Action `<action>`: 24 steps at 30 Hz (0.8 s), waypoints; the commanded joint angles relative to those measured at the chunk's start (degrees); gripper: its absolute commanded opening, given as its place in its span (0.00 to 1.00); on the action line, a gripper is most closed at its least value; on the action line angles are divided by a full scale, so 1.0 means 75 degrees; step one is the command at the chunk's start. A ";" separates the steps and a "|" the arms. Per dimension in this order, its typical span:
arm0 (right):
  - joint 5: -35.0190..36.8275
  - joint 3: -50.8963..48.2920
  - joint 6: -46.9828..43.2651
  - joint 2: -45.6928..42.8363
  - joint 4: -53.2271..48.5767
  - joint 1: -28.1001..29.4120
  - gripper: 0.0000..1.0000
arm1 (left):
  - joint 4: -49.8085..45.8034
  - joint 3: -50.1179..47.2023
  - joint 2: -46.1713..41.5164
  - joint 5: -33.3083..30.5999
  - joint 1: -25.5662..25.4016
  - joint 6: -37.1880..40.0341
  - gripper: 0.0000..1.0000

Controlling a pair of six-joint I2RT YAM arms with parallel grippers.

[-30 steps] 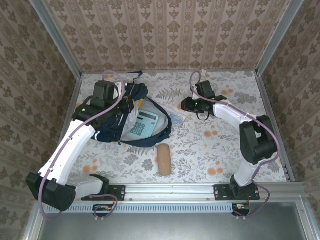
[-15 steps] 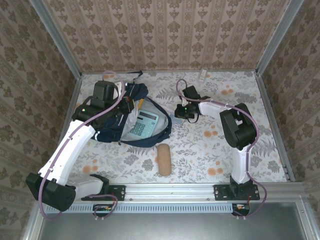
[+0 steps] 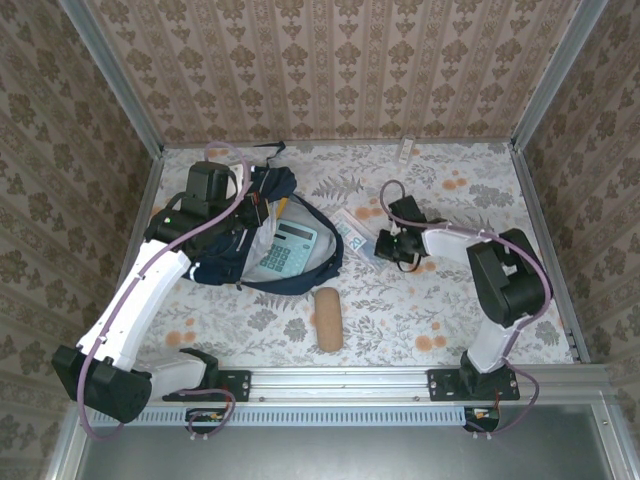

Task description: Pack the student bag

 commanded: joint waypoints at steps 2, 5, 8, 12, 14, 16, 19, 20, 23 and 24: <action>-0.0005 -0.1246 0.0944 -0.0529 -0.0579 0.0571 0.14 | 0.0609 0.0017 -0.0045 0.0163 0.0069 -0.0034 0.00; -0.0035 -0.1585 0.1262 -0.1054 -0.0455 0.1277 0.23 | 0.0640 -0.0004 -0.0021 0.0191 0.0069 -0.0057 0.00; 0.0145 -0.1427 0.1185 -0.1503 -0.0704 0.1591 0.33 | 0.0701 -0.0058 -0.0009 0.0214 0.0069 -0.0090 0.00; 0.0750 -0.0788 0.0614 -0.1845 -0.1433 0.1474 0.41 | 0.0742 -0.0007 0.0071 0.0303 0.0069 -0.0139 0.00; 0.0891 -0.0385 0.0187 -0.1782 -0.1709 0.1339 0.51 | 0.0768 -0.0014 0.0076 0.0322 0.0069 -0.0162 0.00; 0.0904 -0.0037 -0.0158 -0.1640 -0.1869 0.1176 0.52 | 0.0741 -0.0027 0.0055 0.0332 0.0068 -0.0167 0.00; 0.0611 0.0340 -0.0638 -0.1287 -0.1866 0.0934 0.53 | 0.0716 -0.0100 -0.0051 0.0291 0.0059 -0.0164 0.00; 0.0549 0.0518 -0.0761 -0.1111 -0.1928 0.0866 0.52 | 0.0704 -0.0119 -0.0088 0.0265 0.0069 -0.0164 0.00; 0.0361 0.0903 -0.1093 -0.0566 -0.1987 0.0680 0.53 | 0.0658 -0.0163 -0.0173 0.0238 0.0075 -0.0162 0.00; 0.0289 0.0999 -0.1166 -0.0419 -0.1990 0.0635 0.53 | 0.0640 -0.0165 -0.0195 0.0230 0.0069 -0.0162 0.00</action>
